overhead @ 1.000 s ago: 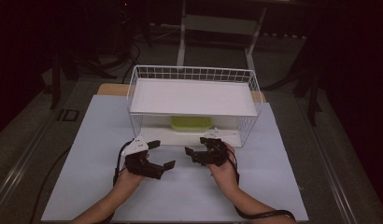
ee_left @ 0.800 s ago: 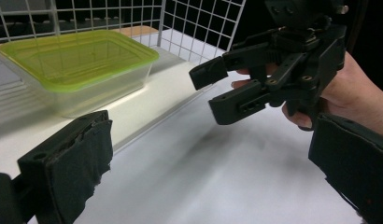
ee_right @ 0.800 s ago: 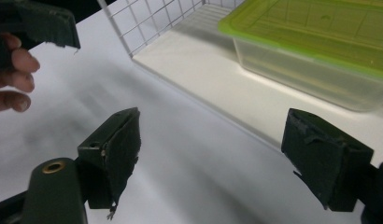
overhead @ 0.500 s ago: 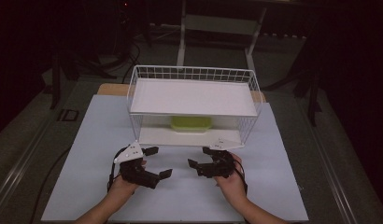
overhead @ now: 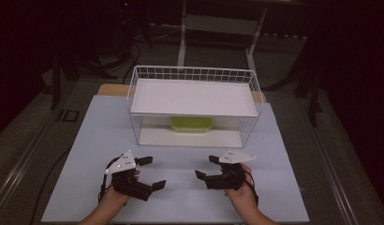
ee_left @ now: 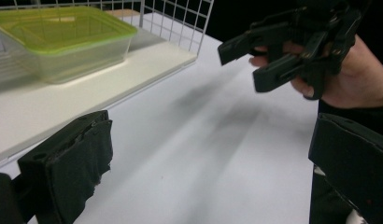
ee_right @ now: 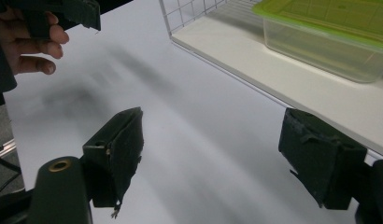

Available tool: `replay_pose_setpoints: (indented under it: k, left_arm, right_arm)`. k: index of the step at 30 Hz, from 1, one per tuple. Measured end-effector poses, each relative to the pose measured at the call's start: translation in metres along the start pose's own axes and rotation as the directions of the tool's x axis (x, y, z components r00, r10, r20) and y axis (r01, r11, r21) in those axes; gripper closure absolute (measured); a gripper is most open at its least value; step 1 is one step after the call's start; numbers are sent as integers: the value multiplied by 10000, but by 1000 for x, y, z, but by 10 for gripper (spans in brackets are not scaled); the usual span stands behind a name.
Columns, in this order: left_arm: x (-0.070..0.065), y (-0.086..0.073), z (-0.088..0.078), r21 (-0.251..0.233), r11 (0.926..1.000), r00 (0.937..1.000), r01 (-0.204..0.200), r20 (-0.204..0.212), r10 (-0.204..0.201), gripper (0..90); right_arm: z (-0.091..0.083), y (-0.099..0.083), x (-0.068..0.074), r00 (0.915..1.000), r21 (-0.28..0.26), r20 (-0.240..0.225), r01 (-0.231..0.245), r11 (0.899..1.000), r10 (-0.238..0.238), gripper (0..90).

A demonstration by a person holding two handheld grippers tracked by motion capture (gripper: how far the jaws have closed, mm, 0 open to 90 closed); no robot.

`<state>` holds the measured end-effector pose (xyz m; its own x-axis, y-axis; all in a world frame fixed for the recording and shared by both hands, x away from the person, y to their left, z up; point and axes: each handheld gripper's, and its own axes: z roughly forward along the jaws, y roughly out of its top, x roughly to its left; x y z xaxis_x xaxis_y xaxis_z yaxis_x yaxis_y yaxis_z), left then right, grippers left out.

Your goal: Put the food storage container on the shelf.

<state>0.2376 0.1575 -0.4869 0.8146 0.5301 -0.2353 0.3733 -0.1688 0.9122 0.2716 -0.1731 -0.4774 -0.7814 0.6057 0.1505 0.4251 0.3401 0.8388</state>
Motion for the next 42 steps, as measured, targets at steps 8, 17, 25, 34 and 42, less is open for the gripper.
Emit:
replay_pose_setpoints:
  k: [8,17,25,34,42]
  left_arm:
    - [-5,-4,-10,83,9999,9998,-146,-146,147,4]
    - [-7,-9,-11,-3,9999,9999,-113,-102,113,4]
    - [-6,-16,-6,220,9996,9997,-179,-155,182,4]
    - [-3,-22,0,458,9988,9998,-189,-105,194,4]
    - [-4,-24,4,651,9964,9981,-547,-255,564,4]
  right_arm:
    - [-15,-11,0,9995,128,-186,275,9995,-273,204]
    - [-30,-29,-10,9982,309,-294,541,9981,-532,171]
    - [-36,-37,-20,9965,362,-164,826,9959,-821,162]
    - [-32,-41,-20,9923,283,-331,1201,9924,-1191,171]
    - [-25,-44,-24,9901,480,-478,1342,9898,-1320,178]
